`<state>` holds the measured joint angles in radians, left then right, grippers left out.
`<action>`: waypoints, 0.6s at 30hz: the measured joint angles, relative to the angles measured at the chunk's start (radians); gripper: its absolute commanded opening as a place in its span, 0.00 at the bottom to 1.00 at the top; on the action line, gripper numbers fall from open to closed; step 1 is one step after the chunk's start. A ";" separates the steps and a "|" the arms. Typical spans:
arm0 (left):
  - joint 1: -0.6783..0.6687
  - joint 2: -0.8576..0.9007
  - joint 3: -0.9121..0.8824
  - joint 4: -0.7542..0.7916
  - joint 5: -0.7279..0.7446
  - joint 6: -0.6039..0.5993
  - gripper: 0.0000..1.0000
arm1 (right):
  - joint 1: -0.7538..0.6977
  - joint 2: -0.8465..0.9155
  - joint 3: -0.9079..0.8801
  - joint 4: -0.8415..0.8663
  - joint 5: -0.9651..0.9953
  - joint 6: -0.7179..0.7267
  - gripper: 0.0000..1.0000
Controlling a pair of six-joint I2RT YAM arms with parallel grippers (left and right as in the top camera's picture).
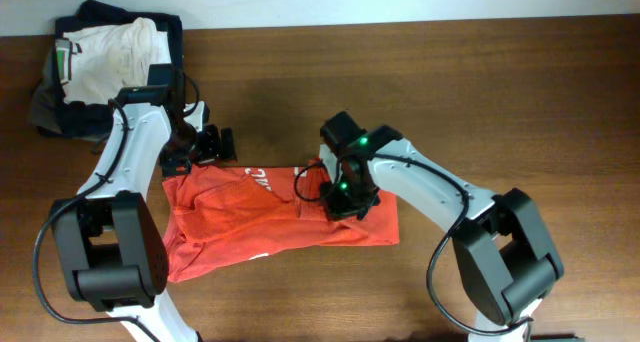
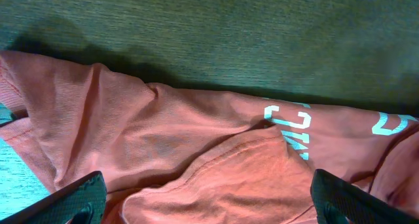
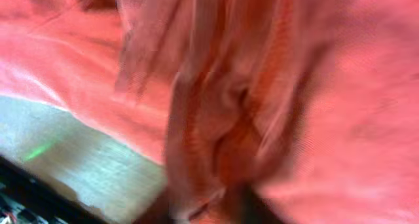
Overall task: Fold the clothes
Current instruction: 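Grasp the strip's right end with the right gripper and fold it left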
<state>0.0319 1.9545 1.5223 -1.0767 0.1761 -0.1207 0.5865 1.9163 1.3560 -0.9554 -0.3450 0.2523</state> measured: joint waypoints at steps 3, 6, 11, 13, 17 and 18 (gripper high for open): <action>0.000 0.000 0.000 0.000 0.000 0.000 0.99 | 0.020 0.000 0.000 -0.013 -0.028 0.050 0.04; 0.000 0.000 0.000 0.000 0.000 0.000 0.99 | 0.020 0.000 0.000 -0.080 -0.099 0.062 0.99; 0.000 0.000 0.000 -0.008 -0.016 0.000 0.99 | 0.009 0.000 0.006 -0.205 -0.098 0.052 0.99; 0.007 0.000 0.000 -0.026 -0.030 0.000 0.99 | -0.080 0.000 0.047 -0.274 0.014 0.050 0.99; 0.010 0.000 0.000 -0.046 -0.061 0.000 0.99 | -0.332 0.000 0.051 -0.267 0.130 0.009 0.99; 0.011 0.000 0.000 -0.046 -0.061 0.000 0.99 | -0.358 0.000 0.048 -0.257 0.138 -0.004 0.99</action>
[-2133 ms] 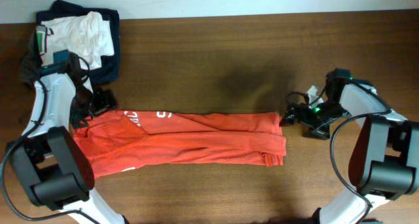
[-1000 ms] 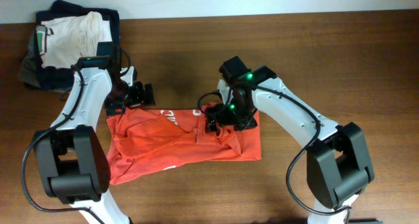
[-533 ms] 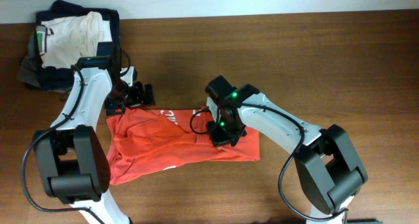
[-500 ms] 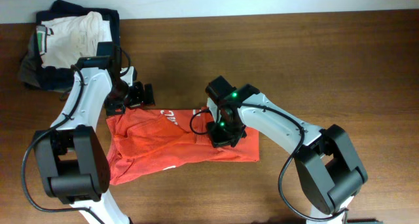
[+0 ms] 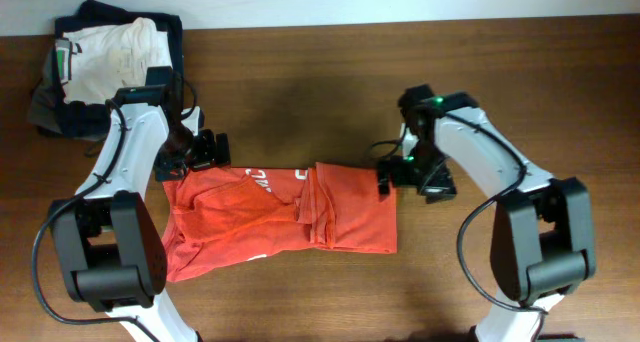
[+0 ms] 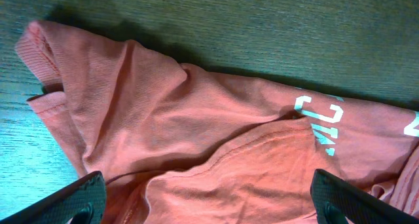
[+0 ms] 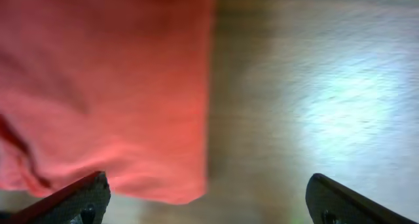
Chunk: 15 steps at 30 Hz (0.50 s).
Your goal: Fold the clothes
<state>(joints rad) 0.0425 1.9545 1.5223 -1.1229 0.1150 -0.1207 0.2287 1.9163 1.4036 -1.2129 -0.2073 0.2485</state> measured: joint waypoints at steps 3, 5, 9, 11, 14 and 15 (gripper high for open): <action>0.000 0.000 0.000 0.002 -0.001 0.000 0.99 | -0.032 -0.004 -0.157 0.225 -0.077 -0.025 0.95; 0.000 0.000 0.000 0.009 -0.003 0.000 0.99 | -0.028 -0.022 -0.239 0.330 -0.166 -0.022 0.77; 0.000 0.000 0.000 0.010 -0.003 0.000 0.99 | -0.009 -0.024 -0.297 0.394 -0.241 0.000 0.04; 0.000 0.000 0.000 0.009 -0.003 0.000 0.99 | -0.014 -0.024 -0.298 0.391 -0.220 0.057 0.04; 0.000 0.000 0.000 0.005 -0.003 0.000 0.99 | -0.142 -0.020 -0.253 0.308 -0.134 0.090 0.04; 0.000 0.000 0.000 0.000 -0.003 0.000 0.99 | -0.211 -0.014 -0.203 0.234 -0.080 0.092 0.04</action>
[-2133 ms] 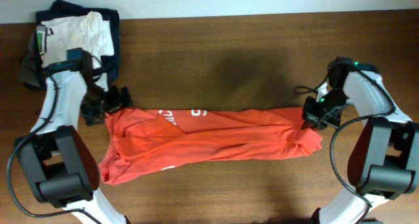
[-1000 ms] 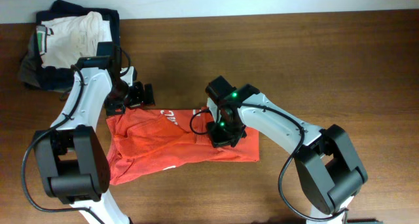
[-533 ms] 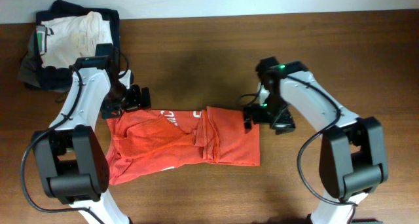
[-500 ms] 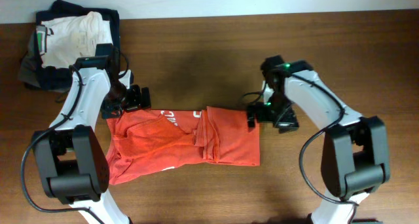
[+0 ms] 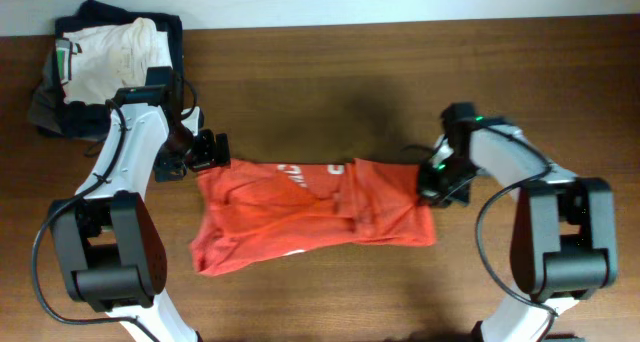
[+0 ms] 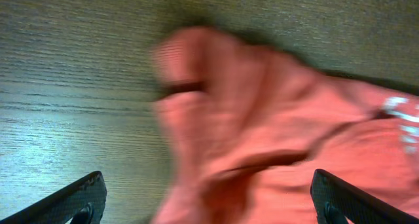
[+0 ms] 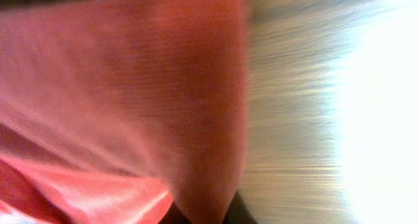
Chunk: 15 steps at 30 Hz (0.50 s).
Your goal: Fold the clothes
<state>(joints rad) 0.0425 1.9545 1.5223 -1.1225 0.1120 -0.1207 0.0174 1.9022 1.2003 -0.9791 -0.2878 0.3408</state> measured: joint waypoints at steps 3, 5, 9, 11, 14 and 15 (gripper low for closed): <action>0.000 0.000 -0.009 -0.006 0.005 0.000 0.99 | -0.175 0.004 0.108 -0.092 0.087 0.007 0.99; 0.000 0.001 -0.044 -0.003 0.053 0.009 0.99 | -0.213 0.005 0.113 -0.124 0.101 0.003 0.99; 0.002 0.014 -0.161 0.097 0.286 0.125 0.99 | -0.218 0.005 0.114 -0.122 0.107 -0.001 0.99; 0.002 0.019 -0.245 0.178 0.402 0.174 0.99 | -0.222 0.005 0.119 -0.116 0.107 0.000 0.99; 0.010 -0.010 -0.356 0.293 0.563 0.200 0.99 | -0.283 0.005 0.181 -0.113 0.108 0.000 0.99; 0.011 -0.020 -0.383 0.319 0.590 0.204 0.99 | -0.300 0.005 0.192 -0.112 0.108 0.000 0.99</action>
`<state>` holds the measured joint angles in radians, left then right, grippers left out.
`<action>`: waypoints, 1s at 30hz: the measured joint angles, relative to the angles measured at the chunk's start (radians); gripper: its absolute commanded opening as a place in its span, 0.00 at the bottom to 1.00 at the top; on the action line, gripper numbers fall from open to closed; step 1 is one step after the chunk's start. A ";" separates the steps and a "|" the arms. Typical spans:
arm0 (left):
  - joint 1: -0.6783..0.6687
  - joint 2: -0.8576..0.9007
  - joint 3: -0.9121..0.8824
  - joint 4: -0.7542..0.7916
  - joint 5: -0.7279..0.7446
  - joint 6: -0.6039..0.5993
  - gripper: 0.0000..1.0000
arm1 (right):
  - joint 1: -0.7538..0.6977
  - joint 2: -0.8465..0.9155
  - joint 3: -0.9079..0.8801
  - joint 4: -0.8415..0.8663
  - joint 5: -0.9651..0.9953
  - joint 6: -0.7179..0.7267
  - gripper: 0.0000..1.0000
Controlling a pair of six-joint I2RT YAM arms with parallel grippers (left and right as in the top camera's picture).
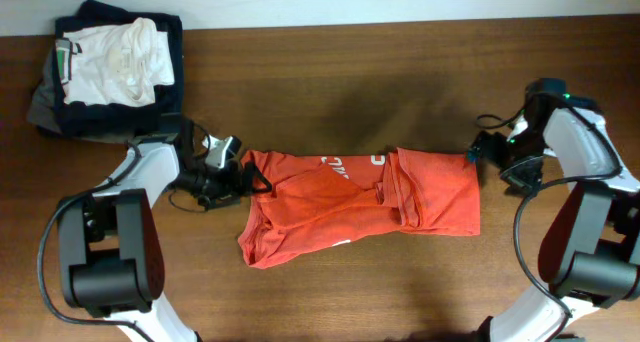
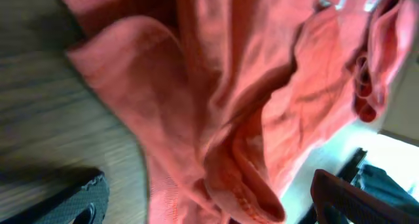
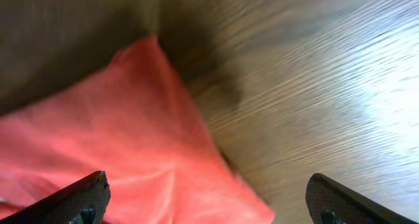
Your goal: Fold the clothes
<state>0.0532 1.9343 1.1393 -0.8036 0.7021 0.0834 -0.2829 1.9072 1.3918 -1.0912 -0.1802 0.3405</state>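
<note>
An orange-red shirt with pale lettering lies crumpled across the middle of the table. My left gripper is low at the shirt's left edge, open; in the left wrist view bunched folds of the shirt lie between the wide-apart fingers of the left gripper. My right gripper sits at the shirt's upper right corner, open; in the right wrist view that corner of the shirt lies beneath the right gripper, next to bare wood.
A pile of folded clothes, white on dark, sits at the table's far left corner. The brown wooden table stretches behind the shirt and in front of it.
The shirt lies farther right. My right gripper, then pressed into the shirt's right edge, is now open at its upper right corner. My left gripper has moved nearer and right, against the left edge.
My right gripper was on the shirt's middle, with the left one open above its upper left edge. Then the right gripper stood open off the right edge. Later it was at that edge and the shirt lay farther right; now farther still, both grippers open.
</note>
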 measured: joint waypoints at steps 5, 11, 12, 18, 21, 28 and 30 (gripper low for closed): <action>-0.062 -0.014 -0.071 0.094 0.052 -0.058 0.25 | -0.029 0.000 0.003 -0.001 0.000 0.000 0.99; -0.100 0.012 -0.069 0.077 -0.076 -0.146 0.00 | -0.029 0.000 0.003 -0.001 0.000 0.000 0.99; -0.102 0.015 -0.039 0.024 -0.127 -0.159 0.00 | -0.029 0.000 0.003 -0.001 0.000 0.000 0.99; -0.100 0.043 0.301 -0.361 -0.545 -0.224 0.00 | -0.029 0.000 0.005 -0.001 0.000 0.000 0.99; -0.108 0.047 0.535 -0.550 -0.597 -0.228 0.03 | -0.029 0.000 0.005 -0.001 0.000 0.000 0.99; -0.060 0.050 0.425 -0.424 -0.676 -0.221 0.75 | -0.029 0.001 0.005 -0.002 0.000 0.000 0.99; 0.027 0.052 0.357 -0.341 -0.681 -0.219 0.86 | -0.029 0.001 0.005 -0.001 0.000 0.000 0.99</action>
<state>0.0803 1.9862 1.4967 -1.1446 0.0208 -0.1360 -0.3119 1.9083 1.3972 -1.0924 -0.1802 0.3405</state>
